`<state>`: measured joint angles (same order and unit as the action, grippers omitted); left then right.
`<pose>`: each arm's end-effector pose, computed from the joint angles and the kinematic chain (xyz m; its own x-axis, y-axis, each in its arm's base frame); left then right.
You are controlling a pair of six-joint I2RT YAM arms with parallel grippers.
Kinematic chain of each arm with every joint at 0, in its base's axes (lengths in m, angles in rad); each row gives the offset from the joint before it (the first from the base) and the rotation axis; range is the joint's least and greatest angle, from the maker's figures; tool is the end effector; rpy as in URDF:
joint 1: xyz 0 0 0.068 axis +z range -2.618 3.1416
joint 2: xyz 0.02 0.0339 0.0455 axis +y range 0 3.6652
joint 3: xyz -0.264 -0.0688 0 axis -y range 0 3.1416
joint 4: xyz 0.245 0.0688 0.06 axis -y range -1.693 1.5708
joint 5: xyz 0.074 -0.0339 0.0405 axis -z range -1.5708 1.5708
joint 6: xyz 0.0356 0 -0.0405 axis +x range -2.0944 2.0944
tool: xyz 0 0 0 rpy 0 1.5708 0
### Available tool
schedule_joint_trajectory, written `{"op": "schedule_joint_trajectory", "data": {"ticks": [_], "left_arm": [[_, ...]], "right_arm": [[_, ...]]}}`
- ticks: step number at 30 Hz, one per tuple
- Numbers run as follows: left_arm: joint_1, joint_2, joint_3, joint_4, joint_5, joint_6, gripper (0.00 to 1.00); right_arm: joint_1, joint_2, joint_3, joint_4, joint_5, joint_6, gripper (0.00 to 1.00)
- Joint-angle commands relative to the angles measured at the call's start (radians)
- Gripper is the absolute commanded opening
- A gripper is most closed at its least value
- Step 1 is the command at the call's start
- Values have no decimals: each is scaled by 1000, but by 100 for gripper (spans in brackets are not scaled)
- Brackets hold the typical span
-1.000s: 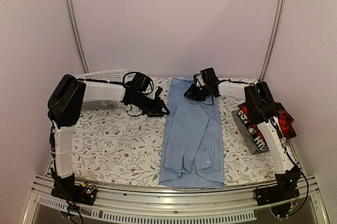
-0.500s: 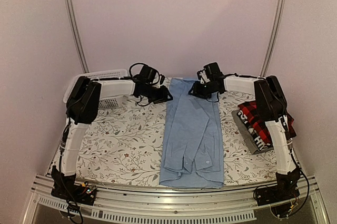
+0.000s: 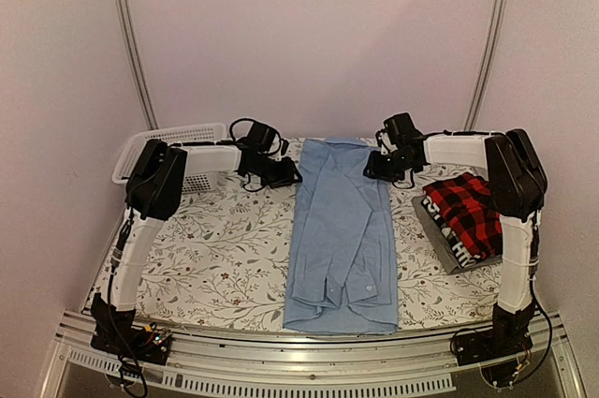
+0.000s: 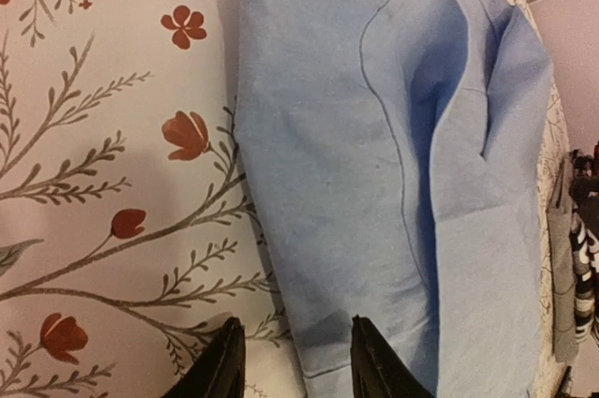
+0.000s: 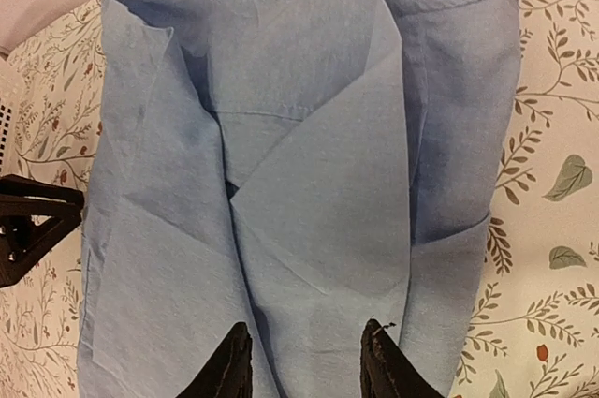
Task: Fold and stack the long sleeve shirts
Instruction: Move the rectangle-folded shirt to the center of the board.
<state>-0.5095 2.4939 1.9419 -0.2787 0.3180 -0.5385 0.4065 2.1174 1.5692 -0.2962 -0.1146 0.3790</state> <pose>0.4689 -0.2747 0.1158 -0.8854 -0.0633 -0.4605 0.2252 0.8083 -0.5440 0.4303 0.1897 0.1808 -0.8091 0.0519 -0.5854 -0.1757 0.9292 0.3252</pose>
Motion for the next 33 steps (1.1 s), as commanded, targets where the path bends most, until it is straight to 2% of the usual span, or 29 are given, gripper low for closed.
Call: {"op": "schedule_joint_trajectory", "data": {"ticks": [1,6,8,12,19,26,30,33], "left_arm": [[-21,28,34,-69,18,6,38],[-32,65,63,-100,-3,-21,30],[-38,75,59,-96,16,-28,22],[-53,63,28,-91,20,-38,0],[-31,-88,-232,-56,52,-9,0],[9,-232,-467,-66,60,76,0],[48,-283,-531,-52,56,97,0],[76,-277,-490,-79,58,105,1]], "right_arm": [[-3,-25,-30,-14,53,-4,39],[-5,-13,-49,-14,86,0,40],[-5,-15,-64,-7,93,1,41],[-12,-16,-82,0,103,0,41],[18,-30,-177,36,28,21,41],[164,-125,-386,115,4,134,41],[224,-190,-458,149,10,214,41],[220,-219,-426,130,58,223,42]]}}
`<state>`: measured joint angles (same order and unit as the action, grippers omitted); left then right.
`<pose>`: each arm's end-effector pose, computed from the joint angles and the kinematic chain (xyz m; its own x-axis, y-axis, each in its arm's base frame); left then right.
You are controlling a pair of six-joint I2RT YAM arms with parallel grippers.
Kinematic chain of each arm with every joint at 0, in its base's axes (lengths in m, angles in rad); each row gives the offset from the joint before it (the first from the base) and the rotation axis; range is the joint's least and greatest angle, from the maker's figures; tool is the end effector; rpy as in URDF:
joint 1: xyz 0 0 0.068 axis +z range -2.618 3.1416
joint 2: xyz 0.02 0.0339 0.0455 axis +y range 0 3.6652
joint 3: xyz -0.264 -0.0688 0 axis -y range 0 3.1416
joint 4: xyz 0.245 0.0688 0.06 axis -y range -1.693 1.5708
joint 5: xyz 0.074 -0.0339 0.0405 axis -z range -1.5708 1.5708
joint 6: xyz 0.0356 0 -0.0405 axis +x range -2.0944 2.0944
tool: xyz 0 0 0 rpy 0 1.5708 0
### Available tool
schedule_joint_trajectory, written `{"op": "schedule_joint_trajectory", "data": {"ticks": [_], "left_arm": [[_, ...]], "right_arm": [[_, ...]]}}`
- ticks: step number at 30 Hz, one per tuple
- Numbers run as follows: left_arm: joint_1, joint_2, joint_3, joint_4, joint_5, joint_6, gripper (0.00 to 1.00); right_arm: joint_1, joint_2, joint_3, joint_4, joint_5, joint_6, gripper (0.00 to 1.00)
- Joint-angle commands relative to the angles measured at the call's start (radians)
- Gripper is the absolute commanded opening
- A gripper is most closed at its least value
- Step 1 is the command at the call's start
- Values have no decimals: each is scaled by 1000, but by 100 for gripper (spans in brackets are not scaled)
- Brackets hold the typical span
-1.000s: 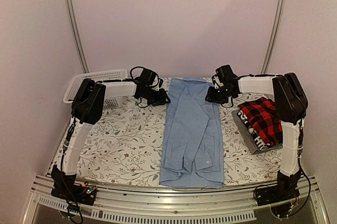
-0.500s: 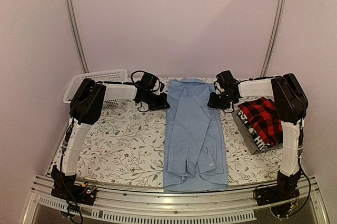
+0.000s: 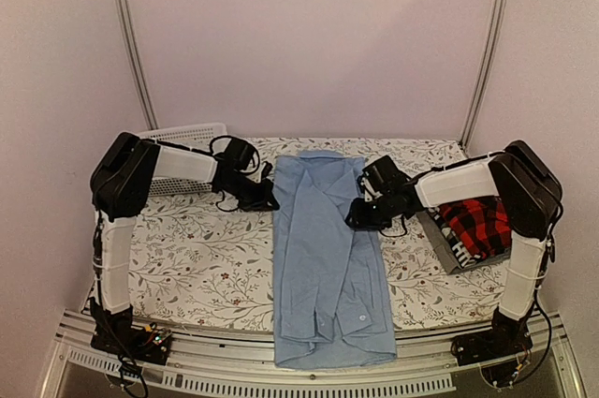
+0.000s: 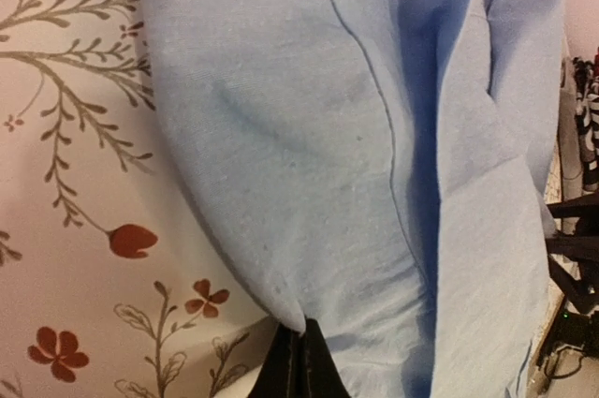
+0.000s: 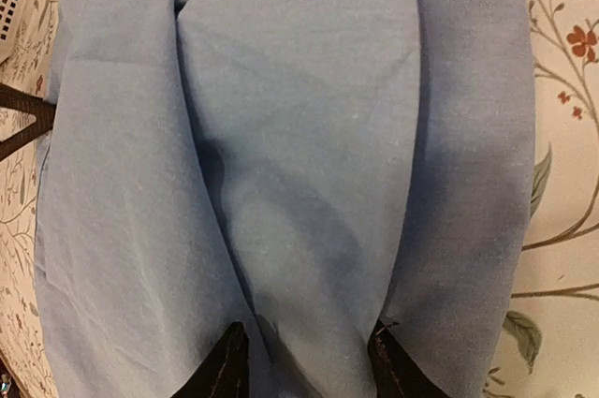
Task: Fold and stack the long sleeve shirts
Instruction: Move the rectangle-folded shirt to the center of the board, then smooth out the rectangle-folded shirt at the center of the board.
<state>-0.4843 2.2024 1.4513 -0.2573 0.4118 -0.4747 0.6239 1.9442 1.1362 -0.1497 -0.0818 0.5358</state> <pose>0.3941 -0.2234 0.1130 -0.9473 0.0251 -0.3195 0.2053 0.8130 -0.5449 0.3164 0.2313 0.1341 -0.8875 -0.0119 -0.4606 -0.1946 0.9158 0.3512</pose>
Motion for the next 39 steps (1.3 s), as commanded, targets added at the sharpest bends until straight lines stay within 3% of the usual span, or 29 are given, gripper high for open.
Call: {"op": "schedule_joint_trajectory", "data": {"ticks": [1,5,8,16,20,29,34,39], "left_arm": [[54,16,25,-107,-36,52,4],[58,-14,79,-141,-119,70,20],[66,-50,115,-145,-179,76,24],[68,29,293,-56,-63,75,11],[68,131,413,-33,-32,49,9],[82,457,774,-124,12,-7,7],[116,533,833,-90,27,-81,8],[130,583,889,-64,56,-118,12]], "right_arm": [[-2,-52,37,-32,43,56,42],[-42,-41,154,-47,27,-30,42],[-75,2,248,-42,-27,-85,39],[-129,187,473,-42,-219,-174,18],[-156,269,547,-41,-284,-183,13],[-247,469,735,-49,-380,-167,13],[-270,635,912,-96,-449,-140,14],[-274,729,982,-92,-482,-91,18]]}}
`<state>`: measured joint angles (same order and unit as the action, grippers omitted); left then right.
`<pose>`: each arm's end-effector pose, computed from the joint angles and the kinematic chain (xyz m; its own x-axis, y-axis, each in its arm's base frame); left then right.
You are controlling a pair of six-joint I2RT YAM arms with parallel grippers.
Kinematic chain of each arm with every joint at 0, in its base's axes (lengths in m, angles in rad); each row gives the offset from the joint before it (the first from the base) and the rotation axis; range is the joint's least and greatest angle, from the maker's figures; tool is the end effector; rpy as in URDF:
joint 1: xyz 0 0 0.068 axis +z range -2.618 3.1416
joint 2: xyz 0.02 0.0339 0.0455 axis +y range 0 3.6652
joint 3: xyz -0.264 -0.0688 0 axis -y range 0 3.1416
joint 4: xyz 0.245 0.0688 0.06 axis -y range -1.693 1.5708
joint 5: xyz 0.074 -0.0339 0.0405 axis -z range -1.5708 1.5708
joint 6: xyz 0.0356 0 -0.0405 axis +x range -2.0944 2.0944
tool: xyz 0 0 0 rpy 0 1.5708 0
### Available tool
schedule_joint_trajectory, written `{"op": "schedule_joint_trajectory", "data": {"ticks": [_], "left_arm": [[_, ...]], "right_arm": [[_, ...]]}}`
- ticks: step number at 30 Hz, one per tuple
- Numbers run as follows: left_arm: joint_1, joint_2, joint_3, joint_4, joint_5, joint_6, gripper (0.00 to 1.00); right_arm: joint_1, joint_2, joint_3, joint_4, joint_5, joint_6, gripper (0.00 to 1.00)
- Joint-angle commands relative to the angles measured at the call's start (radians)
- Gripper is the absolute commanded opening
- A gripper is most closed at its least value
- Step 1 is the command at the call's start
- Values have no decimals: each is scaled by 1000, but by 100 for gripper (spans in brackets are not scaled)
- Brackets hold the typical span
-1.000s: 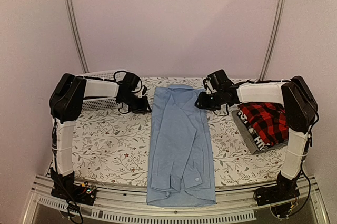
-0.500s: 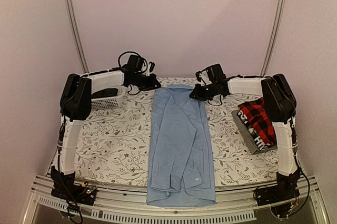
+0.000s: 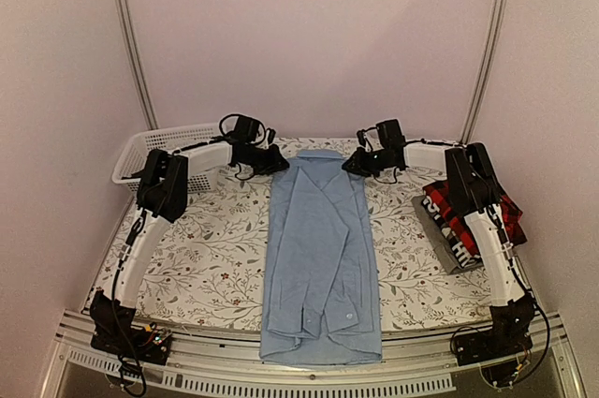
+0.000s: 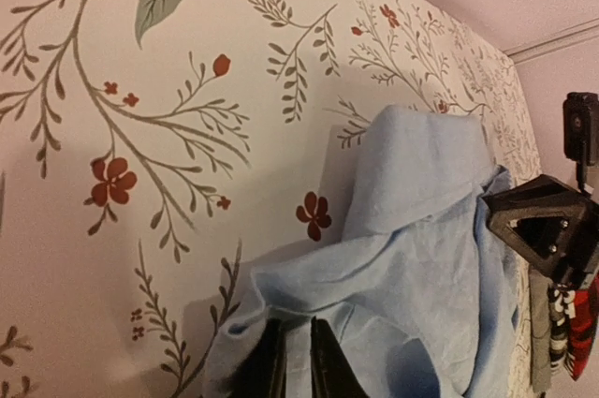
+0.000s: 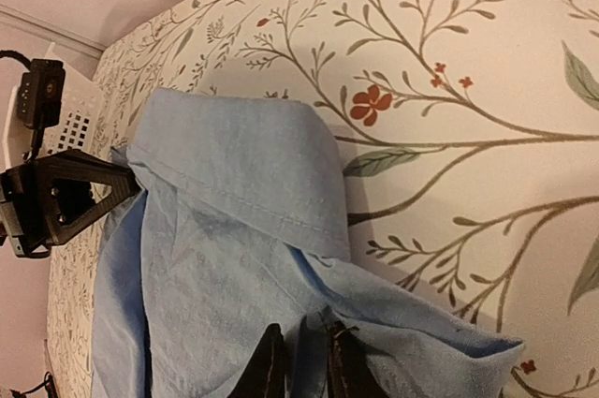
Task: Fold and stack the long sleeve shirts
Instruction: Smooth out the rectangle-folded shirt at the center of the board, then move the rectangle-folded shirt to the center of the board.
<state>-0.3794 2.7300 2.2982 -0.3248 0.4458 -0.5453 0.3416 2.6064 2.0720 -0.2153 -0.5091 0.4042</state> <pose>0.5393 -0.2316 0.0982 -0.8695 -0.1571 -0.4682 0.2040 0.7491 -0.6302 0.5269 0.2058 0.1034 -0.8375 0.0667 -0.5423 -0.3255 0.7363 0.5932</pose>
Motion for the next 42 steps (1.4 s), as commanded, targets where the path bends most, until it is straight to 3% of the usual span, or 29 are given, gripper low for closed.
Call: {"op": "schedule_joint_trajectory", "data": {"ticks": [1,10,16,20,26,31,36,42], "left_arm": [[27,62,53,13,34,-54,13],[57,72,194,35,119,-78,17],[58,-107,131,56,108,-25,33],[47,-273,-55,64,124,-19,37],[-23,-612,-573,185,160,-41,37],[-125,-793,-877,235,136,-70,38],[-226,-861,-1081,291,120,-114,37],[-292,-810,-1166,360,88,-170,34]], "right_arm": [[8,72,53,-24,-49,47,19],[-29,22,110,-57,-63,117,37],[-27,-117,100,-101,-20,46,52],[-9,-225,14,-134,23,14,58],[94,-455,-318,-88,63,-8,60],[225,-624,-578,4,86,20,60],[316,-713,-756,76,99,73,59],[346,-706,-877,162,103,131,58]]}}
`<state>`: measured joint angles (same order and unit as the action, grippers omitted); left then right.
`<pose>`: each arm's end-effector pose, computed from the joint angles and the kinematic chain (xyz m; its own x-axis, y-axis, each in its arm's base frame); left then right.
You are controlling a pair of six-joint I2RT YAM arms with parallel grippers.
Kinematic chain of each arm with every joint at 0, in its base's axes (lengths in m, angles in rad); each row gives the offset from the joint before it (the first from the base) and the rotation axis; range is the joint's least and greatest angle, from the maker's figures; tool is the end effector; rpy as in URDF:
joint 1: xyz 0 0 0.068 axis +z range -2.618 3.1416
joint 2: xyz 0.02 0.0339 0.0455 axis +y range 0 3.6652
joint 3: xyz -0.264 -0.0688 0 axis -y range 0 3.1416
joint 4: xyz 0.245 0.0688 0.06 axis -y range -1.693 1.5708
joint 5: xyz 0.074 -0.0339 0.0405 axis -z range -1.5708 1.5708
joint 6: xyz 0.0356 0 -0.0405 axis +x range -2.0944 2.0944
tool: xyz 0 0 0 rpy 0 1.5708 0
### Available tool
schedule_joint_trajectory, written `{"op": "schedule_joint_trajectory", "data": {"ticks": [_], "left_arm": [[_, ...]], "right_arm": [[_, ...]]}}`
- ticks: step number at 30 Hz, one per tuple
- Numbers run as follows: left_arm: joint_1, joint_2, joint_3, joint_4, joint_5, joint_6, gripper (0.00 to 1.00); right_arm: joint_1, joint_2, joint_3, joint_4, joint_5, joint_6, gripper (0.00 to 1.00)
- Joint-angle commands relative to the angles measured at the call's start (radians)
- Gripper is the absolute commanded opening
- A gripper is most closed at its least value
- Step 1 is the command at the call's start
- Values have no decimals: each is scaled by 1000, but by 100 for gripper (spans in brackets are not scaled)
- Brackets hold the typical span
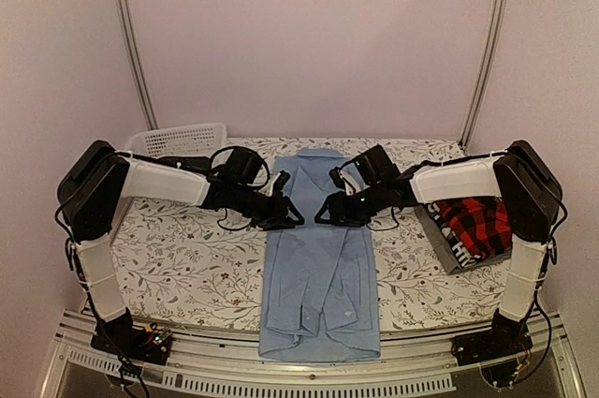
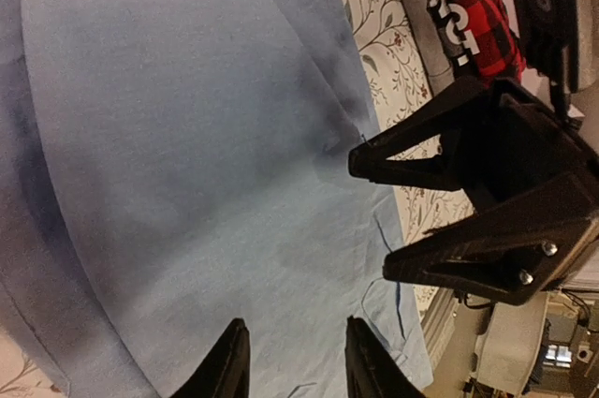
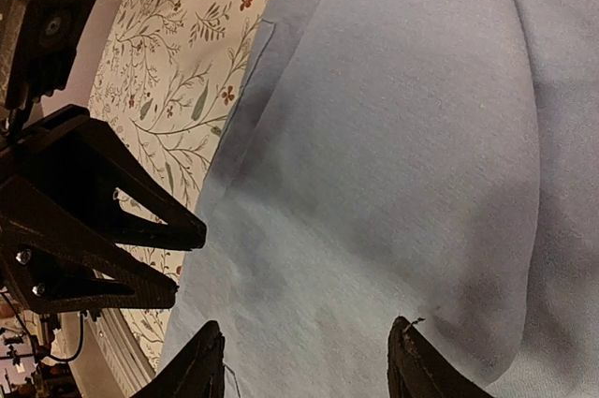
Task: Fold and stack the long sleeve shirts
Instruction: Move the rectangle-folded shirt to the center of the board.
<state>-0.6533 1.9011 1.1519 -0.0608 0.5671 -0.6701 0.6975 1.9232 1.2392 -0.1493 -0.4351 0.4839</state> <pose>0.3041 -0.2569 0.1650 -0.9518 0.0689 -0.2988 0.2751 0.6219 -0.7332 0.3049 0.2751 0.1743 -0.8742 -0.1822 -0.4501 -0.4440 0.6753 0.5890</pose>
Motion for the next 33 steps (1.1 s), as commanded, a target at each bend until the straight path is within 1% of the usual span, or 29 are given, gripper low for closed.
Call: {"op": "schedule_joint_trajectory", "data": {"ticks": [1,4,6,12,16,23,26,28,31,33], "left_arm": [[-21,34,-20,96,-49,-50,34],[-19,83,0,72,-92,-51,34],[-15,131,49,12,-122,-38,34],[22,250,153,-39,-131,-24,33],[56,309,235,-62,-120,-5,33],[106,426,476,-183,-103,47,33],[110,433,543,-220,-104,72,34],[109,417,577,-249,-98,87,34],[108,349,572,-257,-82,92,35],[105,287,541,-259,-71,95,36]], "right_arm": [[-10,-15,-53,108,34,56,58],[-10,36,-46,118,42,62,58],[-15,75,-29,123,43,66,58],[-56,184,36,128,44,76,58],[-92,251,130,110,30,64,58],[-137,359,338,3,27,14,59],[-142,375,420,-64,43,-9,60],[-142,352,448,-94,57,-26,62],[-141,291,437,-118,87,-38,65],[-140,218,399,-122,100,-36,66]]}}
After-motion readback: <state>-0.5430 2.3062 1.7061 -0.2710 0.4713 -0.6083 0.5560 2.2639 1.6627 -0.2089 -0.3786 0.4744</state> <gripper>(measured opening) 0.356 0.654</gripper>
